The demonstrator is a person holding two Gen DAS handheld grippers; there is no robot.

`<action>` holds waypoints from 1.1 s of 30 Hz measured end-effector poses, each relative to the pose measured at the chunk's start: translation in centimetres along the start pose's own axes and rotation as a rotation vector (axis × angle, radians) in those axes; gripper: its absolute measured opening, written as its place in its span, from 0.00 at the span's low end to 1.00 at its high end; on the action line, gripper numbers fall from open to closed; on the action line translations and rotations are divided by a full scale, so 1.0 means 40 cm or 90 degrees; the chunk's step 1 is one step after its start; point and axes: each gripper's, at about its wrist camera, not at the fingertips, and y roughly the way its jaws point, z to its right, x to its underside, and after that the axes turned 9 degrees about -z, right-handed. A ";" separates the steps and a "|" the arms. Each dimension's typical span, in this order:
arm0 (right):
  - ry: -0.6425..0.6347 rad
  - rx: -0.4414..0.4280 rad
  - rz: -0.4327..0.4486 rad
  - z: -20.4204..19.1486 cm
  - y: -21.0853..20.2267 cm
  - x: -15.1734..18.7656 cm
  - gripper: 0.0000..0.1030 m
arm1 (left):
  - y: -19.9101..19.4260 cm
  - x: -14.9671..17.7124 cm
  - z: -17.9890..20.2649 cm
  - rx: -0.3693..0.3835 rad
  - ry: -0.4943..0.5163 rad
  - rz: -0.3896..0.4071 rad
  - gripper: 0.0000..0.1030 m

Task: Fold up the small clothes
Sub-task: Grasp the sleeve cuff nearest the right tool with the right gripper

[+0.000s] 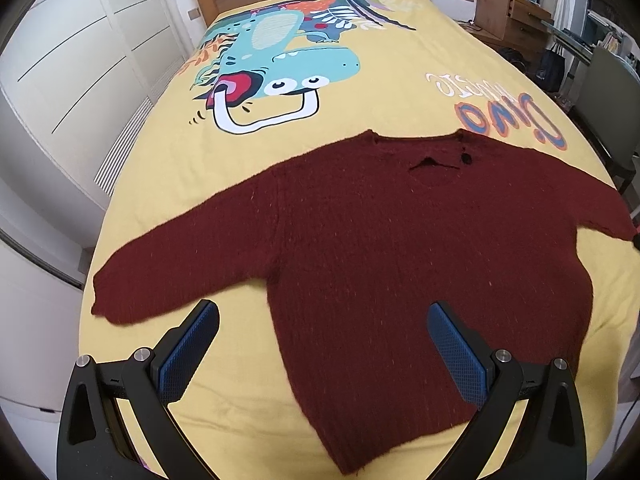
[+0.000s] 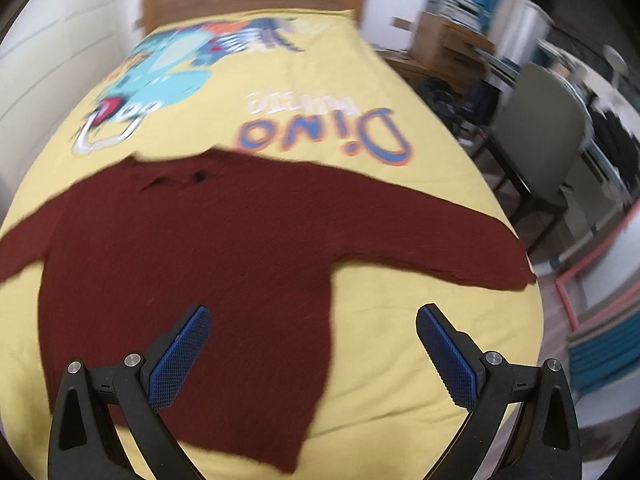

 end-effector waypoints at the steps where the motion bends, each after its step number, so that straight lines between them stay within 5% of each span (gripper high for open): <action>1: 0.019 0.011 0.002 0.034 0.015 -0.013 1.00 | 0.006 -0.008 0.002 -0.001 0.000 0.001 0.99; 12: 0.220 0.096 -0.097 0.446 0.314 -0.104 1.00 | 0.114 -0.069 0.020 0.001 0.003 -0.052 0.99; 20: 0.444 0.029 -0.161 0.676 0.500 -0.066 1.00 | 0.183 -0.076 -0.002 -0.004 -0.031 -0.106 0.99; 26: 0.488 0.011 -0.184 0.722 0.577 -0.071 0.99 | 0.212 -0.072 -0.017 -0.020 -0.042 -0.124 0.99; 28: 0.491 0.016 -0.191 0.721 0.591 -0.081 0.94 | 0.217 -0.068 -0.020 -0.032 -0.041 -0.125 0.99; 31: 0.504 0.019 -0.181 0.721 0.590 -0.105 0.72 | 0.224 -0.059 -0.024 -0.024 -0.042 -0.129 0.99; 33: 0.504 0.005 -0.181 0.709 0.588 -0.120 0.43 | 0.227 -0.055 -0.026 -0.018 -0.044 -0.131 0.99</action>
